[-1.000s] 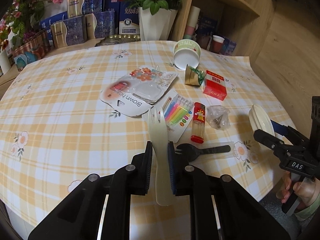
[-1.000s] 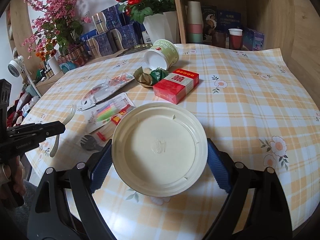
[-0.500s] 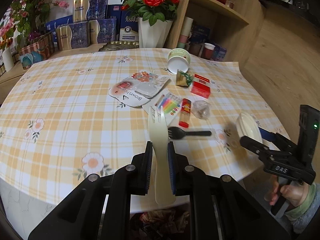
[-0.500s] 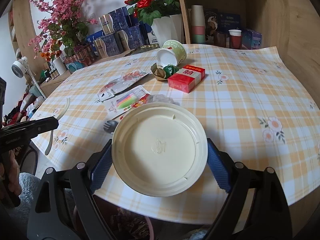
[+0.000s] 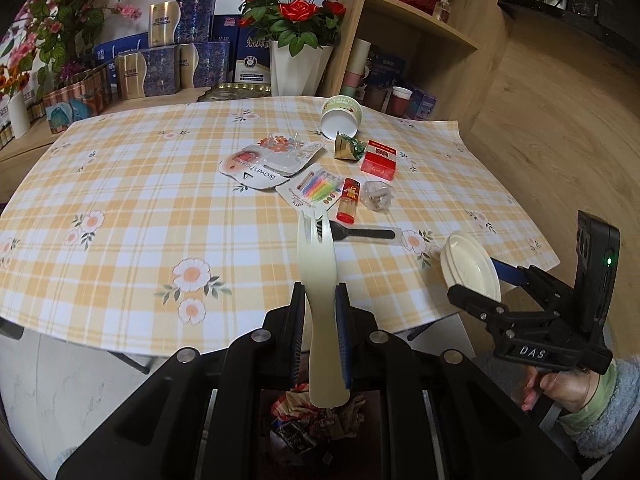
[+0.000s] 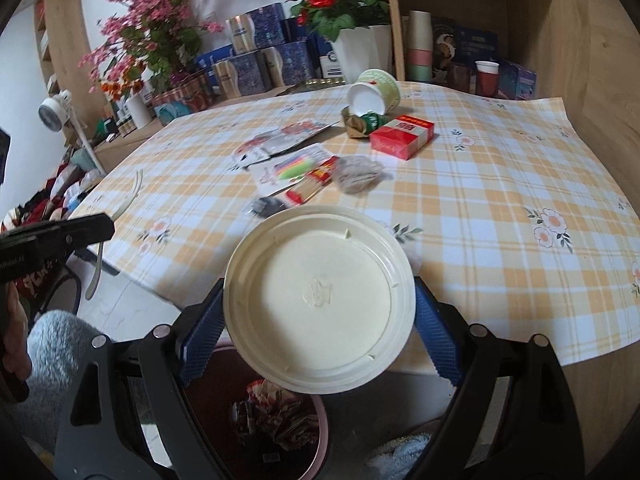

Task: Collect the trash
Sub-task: 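Carry the lid and fork to the bin and open the right gripper over it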

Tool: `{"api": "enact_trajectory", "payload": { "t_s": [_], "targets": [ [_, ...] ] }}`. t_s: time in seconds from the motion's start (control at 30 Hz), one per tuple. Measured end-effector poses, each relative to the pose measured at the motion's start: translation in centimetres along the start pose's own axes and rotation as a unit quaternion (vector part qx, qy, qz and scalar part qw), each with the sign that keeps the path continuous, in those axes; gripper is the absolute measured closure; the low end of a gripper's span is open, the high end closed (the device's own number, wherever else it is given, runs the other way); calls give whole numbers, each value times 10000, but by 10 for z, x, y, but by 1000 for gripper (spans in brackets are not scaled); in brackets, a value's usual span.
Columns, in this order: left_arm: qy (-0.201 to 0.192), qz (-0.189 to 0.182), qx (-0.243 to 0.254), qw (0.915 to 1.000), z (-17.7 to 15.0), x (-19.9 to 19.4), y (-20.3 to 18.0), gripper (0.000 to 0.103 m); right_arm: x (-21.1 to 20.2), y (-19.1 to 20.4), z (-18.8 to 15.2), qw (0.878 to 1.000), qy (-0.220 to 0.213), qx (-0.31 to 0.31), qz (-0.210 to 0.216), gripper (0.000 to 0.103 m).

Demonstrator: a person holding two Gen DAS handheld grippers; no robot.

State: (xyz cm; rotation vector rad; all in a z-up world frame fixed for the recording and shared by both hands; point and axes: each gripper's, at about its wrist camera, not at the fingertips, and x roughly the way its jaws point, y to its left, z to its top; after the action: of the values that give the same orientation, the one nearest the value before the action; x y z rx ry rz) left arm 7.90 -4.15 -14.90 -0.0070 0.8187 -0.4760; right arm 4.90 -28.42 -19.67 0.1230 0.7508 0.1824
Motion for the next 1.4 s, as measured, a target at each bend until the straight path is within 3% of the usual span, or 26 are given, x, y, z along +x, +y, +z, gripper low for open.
{"api": "enact_trajectory", "payload": {
  "t_s": [0.7, 1.4],
  "targets": [
    [-64, 99, -269, 9996, -42, -38, 19, 88, 12, 59, -69, 9938, 759, -722, 366, 17],
    [163, 187, -490, 9985, -66, -33, 33, 88, 86, 82, -112, 9713, 2057, -1039, 592, 14]
  ]
}}
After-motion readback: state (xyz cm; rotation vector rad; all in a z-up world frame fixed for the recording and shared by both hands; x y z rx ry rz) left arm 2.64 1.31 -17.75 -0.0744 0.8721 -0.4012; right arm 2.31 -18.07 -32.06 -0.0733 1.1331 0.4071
